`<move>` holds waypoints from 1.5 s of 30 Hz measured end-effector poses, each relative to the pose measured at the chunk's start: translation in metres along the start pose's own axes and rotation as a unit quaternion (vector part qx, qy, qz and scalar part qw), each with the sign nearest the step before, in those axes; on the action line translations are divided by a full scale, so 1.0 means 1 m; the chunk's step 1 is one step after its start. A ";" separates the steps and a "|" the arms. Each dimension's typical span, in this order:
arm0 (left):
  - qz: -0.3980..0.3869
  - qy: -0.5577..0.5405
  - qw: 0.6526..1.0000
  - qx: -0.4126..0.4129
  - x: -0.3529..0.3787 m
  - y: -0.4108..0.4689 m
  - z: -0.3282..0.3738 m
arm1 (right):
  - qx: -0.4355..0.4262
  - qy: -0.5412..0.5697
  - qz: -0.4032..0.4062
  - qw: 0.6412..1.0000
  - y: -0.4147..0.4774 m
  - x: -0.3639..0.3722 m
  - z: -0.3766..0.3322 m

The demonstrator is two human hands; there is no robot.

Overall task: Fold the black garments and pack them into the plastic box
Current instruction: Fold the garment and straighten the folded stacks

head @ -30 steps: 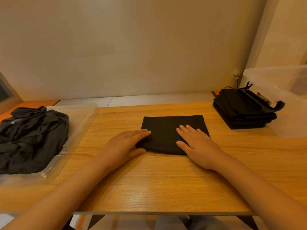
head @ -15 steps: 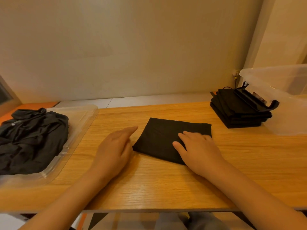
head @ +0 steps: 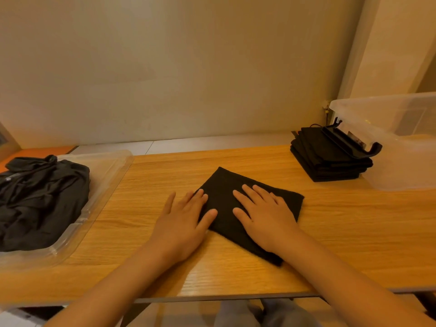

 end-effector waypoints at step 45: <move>-0.001 -0.024 1.000 -0.019 0.010 -0.036 -0.001 | -0.032 0.026 0.002 0.999 -0.014 -0.002 0.020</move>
Point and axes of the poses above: each hand's wrist, its own y-axis towards the middle knuckle, its own x-axis out of the palm, z = x × y, the point moved 8 cm from there along y, towards the middle knuckle, and after that the axes turned 5 degrees about x, right-handed, at the moved point
